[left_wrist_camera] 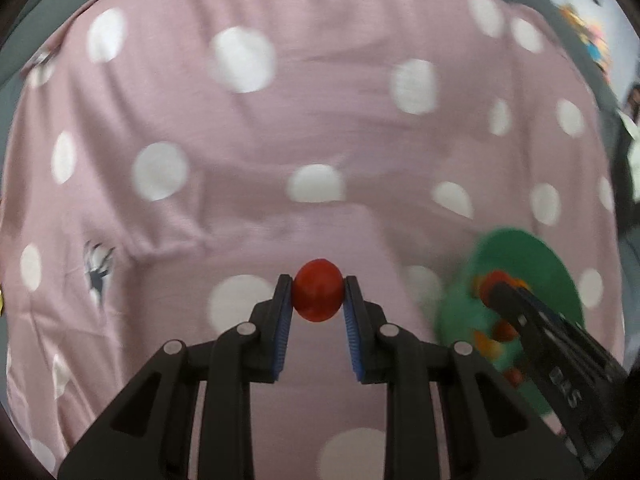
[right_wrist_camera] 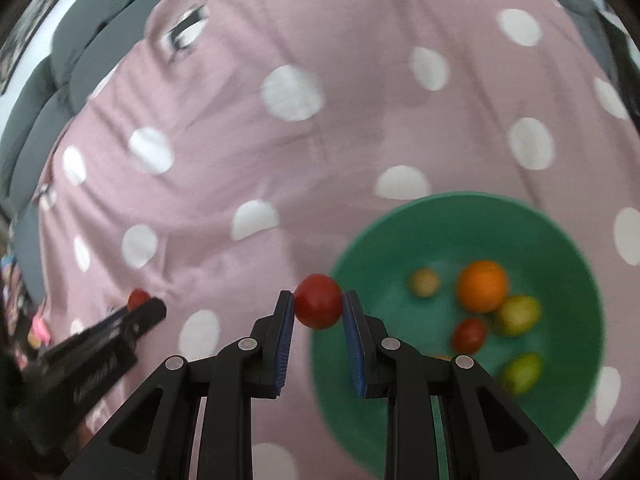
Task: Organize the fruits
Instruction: 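Carry both cherry tomatoes over the green bowl with both tools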
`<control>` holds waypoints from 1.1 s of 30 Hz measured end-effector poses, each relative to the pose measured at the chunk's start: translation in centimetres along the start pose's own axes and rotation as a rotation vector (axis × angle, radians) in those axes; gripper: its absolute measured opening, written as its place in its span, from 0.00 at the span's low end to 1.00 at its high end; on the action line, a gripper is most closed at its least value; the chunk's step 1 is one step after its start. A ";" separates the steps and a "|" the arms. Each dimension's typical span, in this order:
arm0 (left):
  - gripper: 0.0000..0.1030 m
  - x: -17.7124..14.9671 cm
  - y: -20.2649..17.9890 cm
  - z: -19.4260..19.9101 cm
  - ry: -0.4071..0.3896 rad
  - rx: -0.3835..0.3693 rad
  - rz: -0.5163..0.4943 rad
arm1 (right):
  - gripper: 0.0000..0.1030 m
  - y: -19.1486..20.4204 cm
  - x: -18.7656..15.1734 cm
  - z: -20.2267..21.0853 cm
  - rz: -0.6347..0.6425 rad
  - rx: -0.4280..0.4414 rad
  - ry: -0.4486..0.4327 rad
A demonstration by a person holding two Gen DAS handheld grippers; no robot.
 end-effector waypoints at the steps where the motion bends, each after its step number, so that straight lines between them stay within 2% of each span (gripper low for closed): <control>1: 0.24 -0.1 -0.9 0.0 0.003 -0.021 -0.010 | 0.26 -0.7 0.3 0.2 -0.009 -0.021 -0.006; 6: 0.24 -0.7 -4.9 0.3 0.027 -0.154 -0.052 | 0.26 -4.5 1.1 1.3 -0.070 -0.114 -0.035; 10: 0.24 -1.2 -7.4 0.5 0.029 -0.210 -0.079 | 0.26 -6.9 1.2 2.0 -0.109 -0.166 -0.048; 16: 0.24 -2.4 -9.6 -0.5 0.069 -0.233 -0.122 | 0.26 -8.9 0.6 1.7 -0.143 -0.211 -0.020; 28: 0.24 -3.5 -11.2 -1.5 0.118 -0.277 -0.143 | 0.26 -9.6 0.5 1.8 -0.158 -0.252 -0.012; 30: 0.26 -3.8 -11.6 -1.5 0.124 -0.279 -0.156 | 0.26 -9.8 0.4 1.7 -0.174 -0.254 0.003; 33: 0.43 -4.0 -11.9 -1.4 0.129 -0.292 -0.153 | 0.27 -10.1 0.3 1.6 -0.178 -0.256 0.022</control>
Point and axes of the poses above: each gripper's, at about its wrist camera, not at the fingertips, and z roughly against the way its jaws point, y to its left, x to its top, the point moved 3 cm from there along -z, roughly the way its jaws point, and after that the axes turned 13 degrees about -y, right-handed, at the moved point
